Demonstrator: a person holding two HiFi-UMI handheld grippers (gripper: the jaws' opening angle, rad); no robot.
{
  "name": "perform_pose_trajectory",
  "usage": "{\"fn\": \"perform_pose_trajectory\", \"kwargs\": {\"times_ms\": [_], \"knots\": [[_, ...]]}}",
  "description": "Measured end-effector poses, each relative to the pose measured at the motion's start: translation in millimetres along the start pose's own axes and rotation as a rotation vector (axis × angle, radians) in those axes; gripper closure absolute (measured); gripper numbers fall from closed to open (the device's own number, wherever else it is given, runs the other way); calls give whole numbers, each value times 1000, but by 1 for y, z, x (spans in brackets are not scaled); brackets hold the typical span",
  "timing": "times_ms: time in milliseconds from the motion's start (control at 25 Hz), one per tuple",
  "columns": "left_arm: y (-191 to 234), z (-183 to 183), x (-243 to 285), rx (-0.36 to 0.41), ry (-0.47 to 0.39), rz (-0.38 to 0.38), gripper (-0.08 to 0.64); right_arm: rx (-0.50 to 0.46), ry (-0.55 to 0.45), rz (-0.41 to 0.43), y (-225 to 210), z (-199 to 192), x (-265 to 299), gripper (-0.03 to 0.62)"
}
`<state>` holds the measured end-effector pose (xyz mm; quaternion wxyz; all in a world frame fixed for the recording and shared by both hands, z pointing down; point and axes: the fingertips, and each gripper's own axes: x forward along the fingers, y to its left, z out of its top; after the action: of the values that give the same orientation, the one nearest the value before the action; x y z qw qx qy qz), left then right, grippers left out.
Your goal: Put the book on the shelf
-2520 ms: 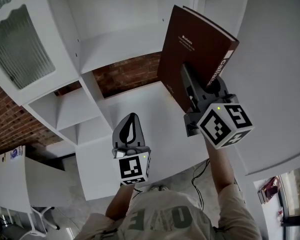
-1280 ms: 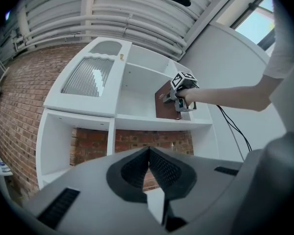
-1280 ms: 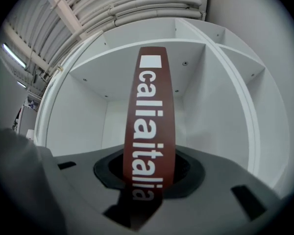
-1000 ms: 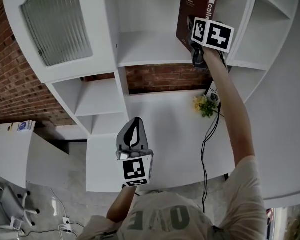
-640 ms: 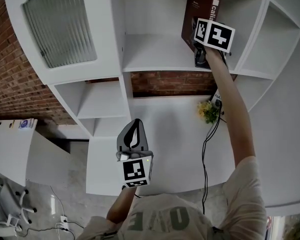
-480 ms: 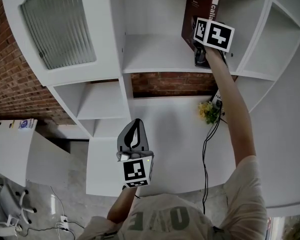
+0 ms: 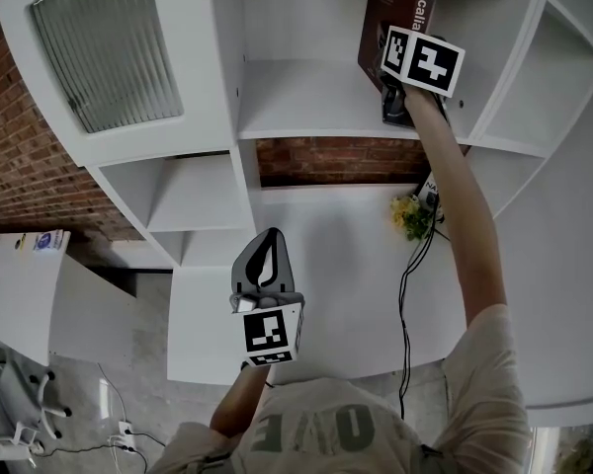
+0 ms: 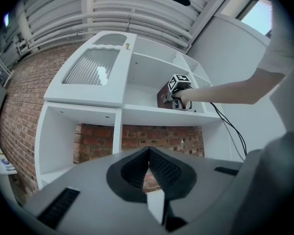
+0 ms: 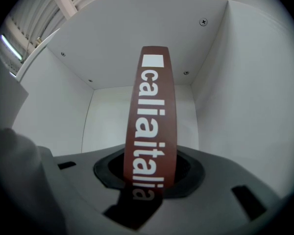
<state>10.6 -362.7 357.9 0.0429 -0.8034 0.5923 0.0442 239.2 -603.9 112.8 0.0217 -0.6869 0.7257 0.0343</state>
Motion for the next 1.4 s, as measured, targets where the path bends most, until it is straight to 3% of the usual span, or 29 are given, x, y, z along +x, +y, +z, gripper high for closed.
{"fn": "perform_pose_trajectory", "kwargs": {"times_ms": [320, 880, 1200, 1400], "knots": [[-2, 8, -7, 51, -10, 3, 546, 10, -44, 4, 0, -4, -3, 439], [-17, 17, -22, 54, -34, -27, 546, 29, -55, 7, -3, -13, -49, 402], [-32, 23, -34, 63, -36, -61, 546, 48, -147, 60, 12, -21, -119, 402], [-38, 25, -44, 63, -37, -65, 546, 21, -275, 112, 36, -30, -189, 402]]}}
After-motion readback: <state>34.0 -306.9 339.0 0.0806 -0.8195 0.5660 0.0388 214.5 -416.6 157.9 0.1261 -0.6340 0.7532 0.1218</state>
